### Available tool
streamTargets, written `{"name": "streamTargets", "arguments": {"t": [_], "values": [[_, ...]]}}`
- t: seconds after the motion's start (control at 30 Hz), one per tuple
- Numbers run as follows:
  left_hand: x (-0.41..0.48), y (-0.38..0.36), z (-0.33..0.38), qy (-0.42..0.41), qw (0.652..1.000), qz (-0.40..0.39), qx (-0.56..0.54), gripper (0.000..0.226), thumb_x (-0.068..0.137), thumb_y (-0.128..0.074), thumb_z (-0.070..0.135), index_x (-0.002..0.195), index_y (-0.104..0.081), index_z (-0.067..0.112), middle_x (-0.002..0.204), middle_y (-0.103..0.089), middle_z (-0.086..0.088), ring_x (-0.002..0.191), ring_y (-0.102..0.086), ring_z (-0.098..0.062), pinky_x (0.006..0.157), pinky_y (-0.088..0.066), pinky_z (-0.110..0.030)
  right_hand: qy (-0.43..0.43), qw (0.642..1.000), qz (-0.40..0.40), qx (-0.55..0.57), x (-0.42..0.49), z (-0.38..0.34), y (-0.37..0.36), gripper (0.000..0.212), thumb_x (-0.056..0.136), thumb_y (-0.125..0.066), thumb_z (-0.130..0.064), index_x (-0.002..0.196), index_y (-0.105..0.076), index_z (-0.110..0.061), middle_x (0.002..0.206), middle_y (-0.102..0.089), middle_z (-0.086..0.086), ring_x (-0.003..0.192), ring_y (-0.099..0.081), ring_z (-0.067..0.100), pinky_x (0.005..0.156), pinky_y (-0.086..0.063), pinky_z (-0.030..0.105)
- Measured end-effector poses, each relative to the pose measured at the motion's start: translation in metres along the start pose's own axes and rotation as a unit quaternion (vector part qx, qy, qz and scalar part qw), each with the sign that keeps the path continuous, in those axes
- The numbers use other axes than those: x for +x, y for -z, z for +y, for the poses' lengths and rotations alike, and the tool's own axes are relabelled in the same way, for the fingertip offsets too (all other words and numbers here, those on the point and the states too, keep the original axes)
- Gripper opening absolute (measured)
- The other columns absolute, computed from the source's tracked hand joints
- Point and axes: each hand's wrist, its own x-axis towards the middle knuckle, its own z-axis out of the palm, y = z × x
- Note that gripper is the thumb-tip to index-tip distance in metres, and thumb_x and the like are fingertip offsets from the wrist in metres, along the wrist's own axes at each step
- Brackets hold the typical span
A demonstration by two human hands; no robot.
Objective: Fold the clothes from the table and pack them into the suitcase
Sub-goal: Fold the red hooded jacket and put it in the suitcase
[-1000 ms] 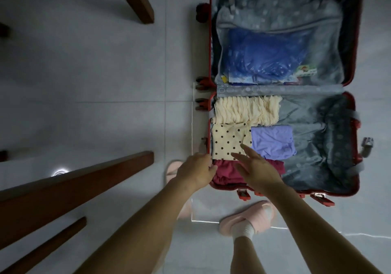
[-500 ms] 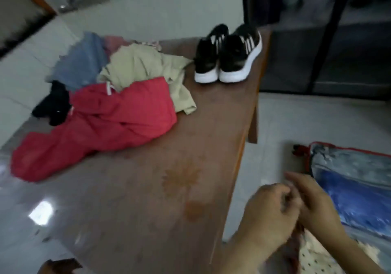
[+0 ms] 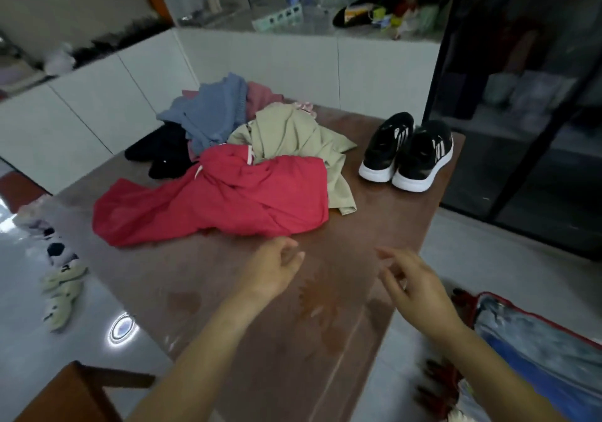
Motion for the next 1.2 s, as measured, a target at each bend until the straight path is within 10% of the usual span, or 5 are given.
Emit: {"name": "streamTargets", "arguments": {"t": [0.47, 0.77, 0.9, 1.07, 1.2], "values": [[0.161, 0.121, -0.089, -0.107, 0.994, 0.031, 0.022, 0.033, 0.086, -0.067, 0.023, 0.117, -0.063, 0.014, 0.116, -0.062, -0.002, 0.111, -0.057, -0.017, 0.095, -0.033, -0.015, -0.024, 0.997, -0.034, -0.060, 0.129, -0.061, -0.109, 0.035, 0.088, -0.059, -0.029, 0.123, -0.056, -0.030, 0.111, -0.051, -0.020, 0.080, -0.061, 0.003, 0.073, -0.054, 0.033], [0.262, 0.174, -0.171, -0.079, 0.994, -0.035, 0.064, 0.093, 0.065, -0.075, 0.057, 0.143, -0.036, 0.023, 0.137, -0.049, -0.007, 0.127, -0.046, -0.027, 0.107, -0.037, -0.042, -0.115, 0.970, -0.076, -0.198, 0.228, -0.117, -0.195, 0.070, 0.083, -0.055, -0.059, 0.145, -0.032, -0.036, 0.154, -0.023, -0.006, 0.139, -0.027, 0.020, 0.112, -0.027, 0.044], [0.253, 0.167, -0.177, -0.115, 0.985, -0.115, 0.065, 0.038, 0.074, -0.075, 0.046, 0.100, -0.058, 0.022, 0.097, -0.065, 0.004, 0.098, -0.063, -0.021, 0.079, -0.046, -0.027, -0.148, 0.949, -0.115, -0.256, 0.240, -0.126, -0.211, 0.066, 0.080, -0.059, -0.058, 0.140, -0.035, -0.042, 0.158, -0.011, -0.004, 0.142, -0.017, 0.023, 0.114, -0.014, 0.041], [0.218, 0.178, -0.179, -0.178, 0.974, -0.113, 0.078, 0.070, 0.056, -0.057, 0.077, 0.105, -0.058, 0.026, 0.103, -0.066, 0.009, 0.098, -0.062, -0.014, 0.085, -0.048, -0.034, -0.098, 0.970, -0.007, -0.223, 0.222, -0.123, -0.194, 0.026, 0.075, -0.062, -0.028, 0.100, -0.066, -0.021, 0.115, -0.065, -0.004, 0.109, -0.061, 0.023, 0.105, -0.028, 0.049], [0.202, 0.191, -0.203, -0.183, 0.954, -0.093, 0.219, 0.075, 0.068, -0.065, 0.068, 0.130, -0.051, 0.027, 0.126, -0.055, 0.007, 0.121, -0.048, -0.017, 0.097, -0.037, -0.033, -0.129, 0.967, 0.156, -0.155, 0.191, -0.128, -0.149, 0.014, 0.082, -0.063, -0.020, 0.092, -0.062, -0.010, 0.071, -0.060, -0.002, 0.070, -0.059, 0.030, 0.075, -0.046, 0.040]]}}
